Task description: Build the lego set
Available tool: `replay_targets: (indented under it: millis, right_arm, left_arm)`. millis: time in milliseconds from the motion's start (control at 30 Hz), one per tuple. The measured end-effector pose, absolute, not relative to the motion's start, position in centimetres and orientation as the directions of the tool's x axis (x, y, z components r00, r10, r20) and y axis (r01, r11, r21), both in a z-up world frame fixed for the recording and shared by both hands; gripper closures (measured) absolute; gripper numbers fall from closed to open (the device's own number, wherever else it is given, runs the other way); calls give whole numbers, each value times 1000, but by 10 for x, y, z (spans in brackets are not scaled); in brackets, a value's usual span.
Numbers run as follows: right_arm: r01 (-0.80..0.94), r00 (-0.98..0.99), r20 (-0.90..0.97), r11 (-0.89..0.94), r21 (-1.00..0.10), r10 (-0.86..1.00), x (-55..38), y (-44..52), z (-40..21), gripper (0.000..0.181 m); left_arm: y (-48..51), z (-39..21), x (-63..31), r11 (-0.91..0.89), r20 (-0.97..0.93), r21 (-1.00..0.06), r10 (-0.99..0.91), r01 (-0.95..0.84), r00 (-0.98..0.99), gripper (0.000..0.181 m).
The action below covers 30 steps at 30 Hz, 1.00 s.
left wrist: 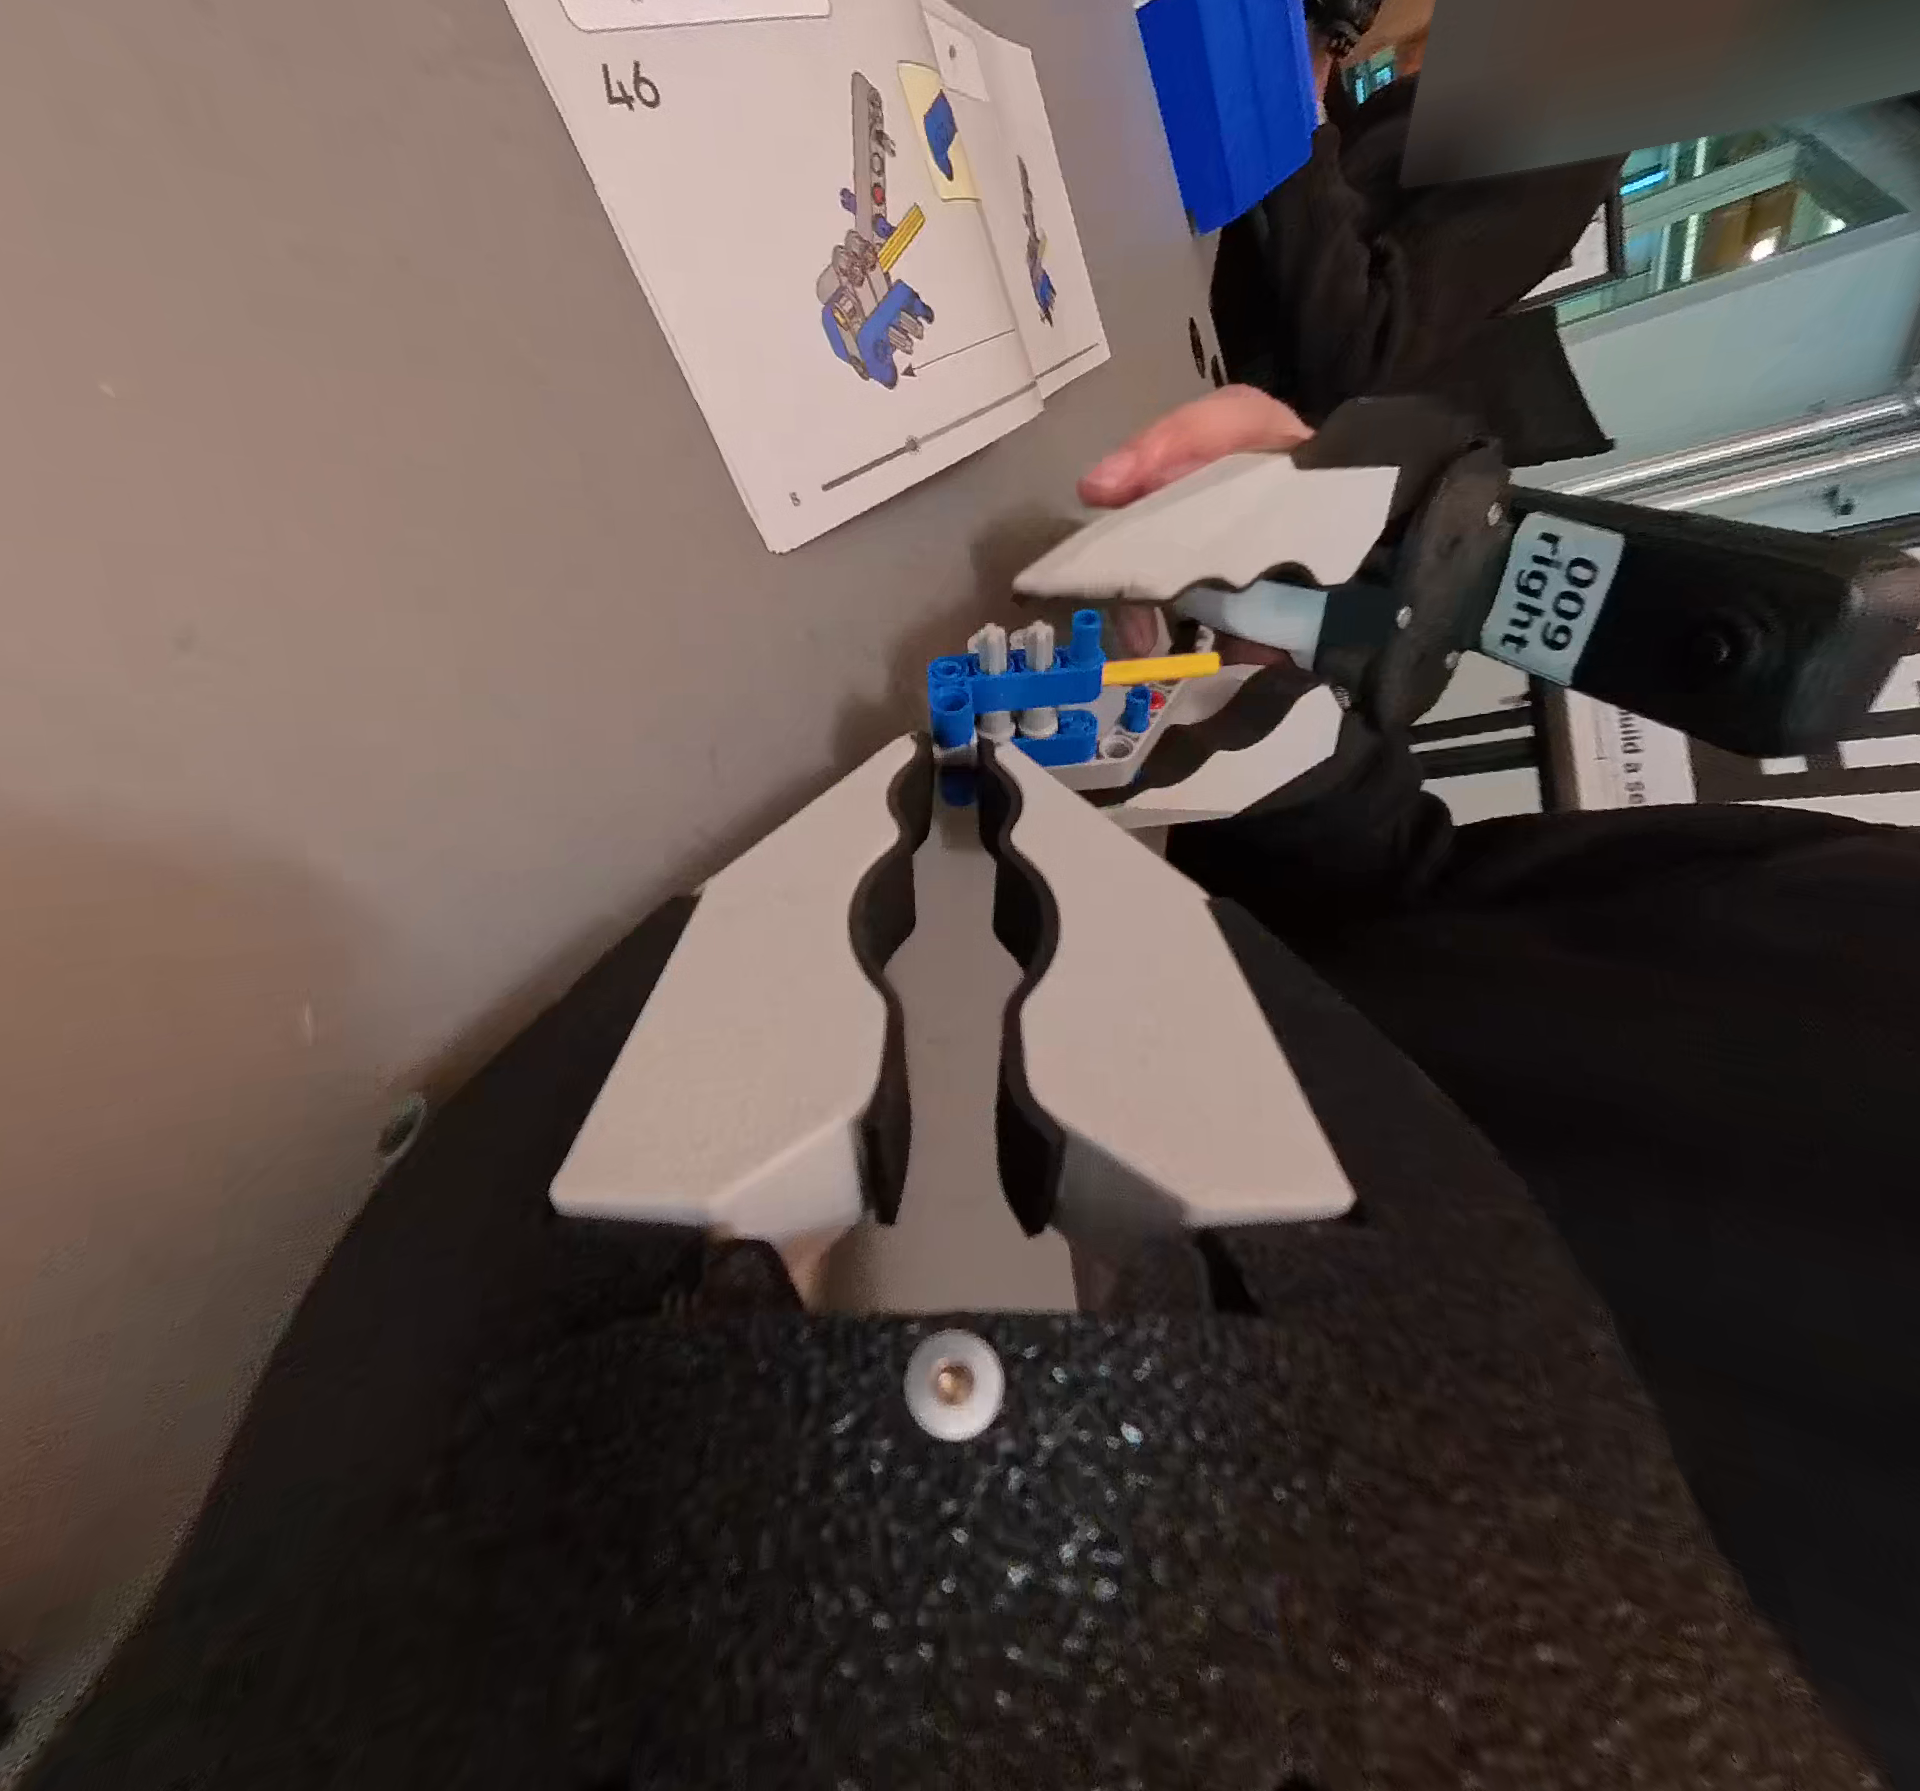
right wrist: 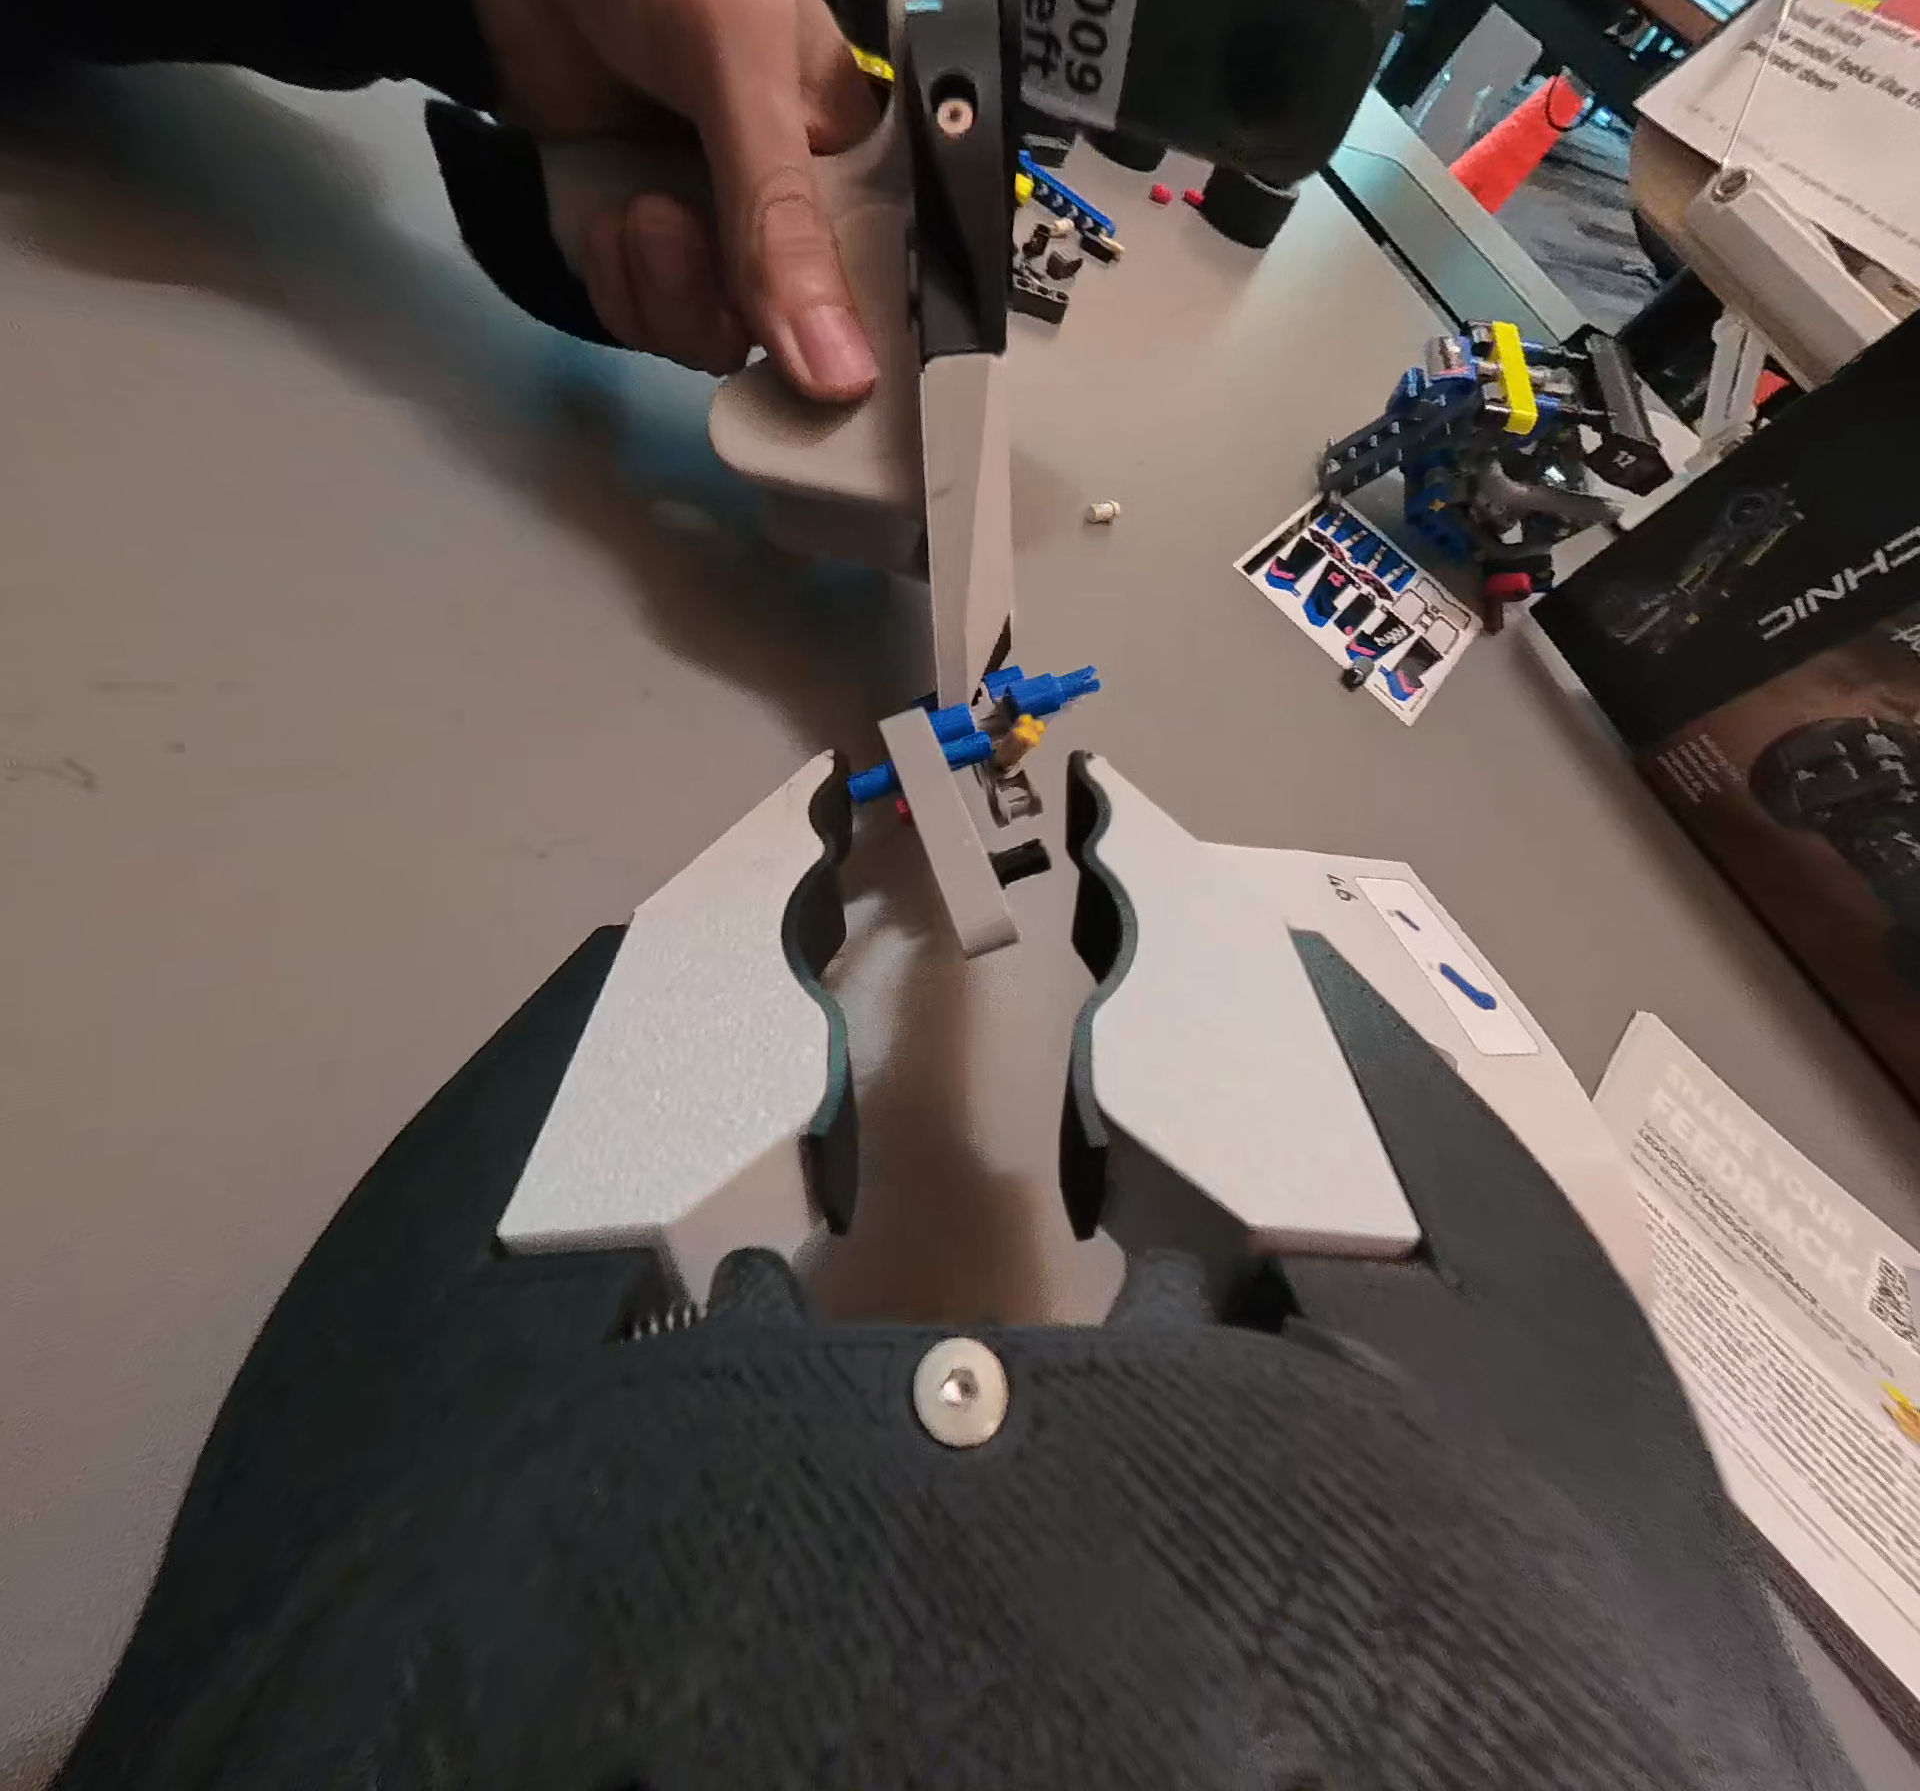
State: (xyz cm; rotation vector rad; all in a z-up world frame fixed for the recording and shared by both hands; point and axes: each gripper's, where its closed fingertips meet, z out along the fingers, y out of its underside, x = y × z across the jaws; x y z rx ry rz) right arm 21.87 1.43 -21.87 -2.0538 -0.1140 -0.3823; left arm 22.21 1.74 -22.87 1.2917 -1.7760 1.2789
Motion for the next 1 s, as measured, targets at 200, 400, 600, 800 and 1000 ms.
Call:
replay_targets:
  millis: [200,400,600,800,1000]
  right_arm:
    - [236,952,301,-501,-833,-53,216,13,-221,130]
    - [196,966,250,-459,-866,-59,214,9,-214,139]
    - [105,983,154,-384,-917,-98,218,10,-201,153]
    - [150,975,206,-427,-892,-88,218,10,-208,155]
    - [157,971,217,-422,-893,-98,218,9,-207,155]
  left_arm:
    - [13,-222,218,65,912,-293,-280,-954,-299,176]
    - [10,-210,219,32,959,-225,-167,-974,-227,176]
    - [8,-207,220,9,976,-188,-108,-982,-188,176]
    - [9,-212,220,21,942,-270,-203,-963,-268,176]
    - [9,-211,220,33,901,-364,-240,-931,-361,176]
